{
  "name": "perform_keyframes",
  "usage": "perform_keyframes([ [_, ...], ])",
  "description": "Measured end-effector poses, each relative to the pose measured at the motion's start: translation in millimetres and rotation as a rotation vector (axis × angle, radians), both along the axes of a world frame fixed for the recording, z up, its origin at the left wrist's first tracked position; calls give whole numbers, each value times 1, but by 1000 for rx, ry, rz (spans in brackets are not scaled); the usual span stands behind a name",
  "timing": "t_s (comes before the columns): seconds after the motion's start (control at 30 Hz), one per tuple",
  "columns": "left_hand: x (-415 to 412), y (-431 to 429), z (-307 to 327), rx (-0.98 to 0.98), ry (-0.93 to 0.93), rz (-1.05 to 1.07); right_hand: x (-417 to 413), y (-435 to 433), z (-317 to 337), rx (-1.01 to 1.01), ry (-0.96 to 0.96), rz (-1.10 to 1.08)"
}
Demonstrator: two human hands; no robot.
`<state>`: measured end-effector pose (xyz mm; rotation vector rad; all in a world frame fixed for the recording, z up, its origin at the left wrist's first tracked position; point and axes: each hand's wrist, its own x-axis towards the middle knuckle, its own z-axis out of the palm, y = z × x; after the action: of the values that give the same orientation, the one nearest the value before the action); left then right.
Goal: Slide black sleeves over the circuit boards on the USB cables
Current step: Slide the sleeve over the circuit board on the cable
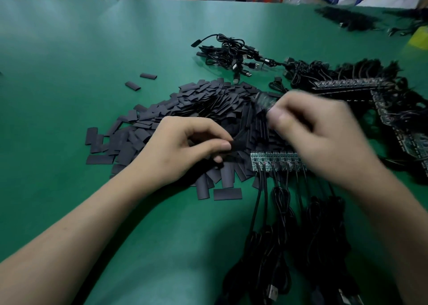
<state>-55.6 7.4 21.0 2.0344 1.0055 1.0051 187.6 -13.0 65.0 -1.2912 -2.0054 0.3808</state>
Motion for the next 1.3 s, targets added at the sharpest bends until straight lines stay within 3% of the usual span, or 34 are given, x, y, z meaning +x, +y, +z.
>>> perform_keyframes([
  [0.13,6,-2,-3,-139,-221,-6,-18,-4,-10,-187,63,125],
  [0.33,12,-3,-7,-180,-310,31,-19,1,-20,-261,167,125],
  [0.4,15,-5,-8,-107,-248,73,-18,4,-23,-292,209,114],
  [0.5,14,-6,-7,224,38,150,-18,7,-27,-318,242,82],
  [0.57,14,-6,-7,317,99,172,-18,7,-31,-339,244,85],
  [0.8,9,-3,-7,214,-44,278,-8,11,-23,-226,256,48],
  [0.93,7,-1,-9,154,-119,309,-9,11,-23,-256,165,107],
  [1.3,5,0,-7,215,-51,284,-11,10,-30,-343,89,147],
])
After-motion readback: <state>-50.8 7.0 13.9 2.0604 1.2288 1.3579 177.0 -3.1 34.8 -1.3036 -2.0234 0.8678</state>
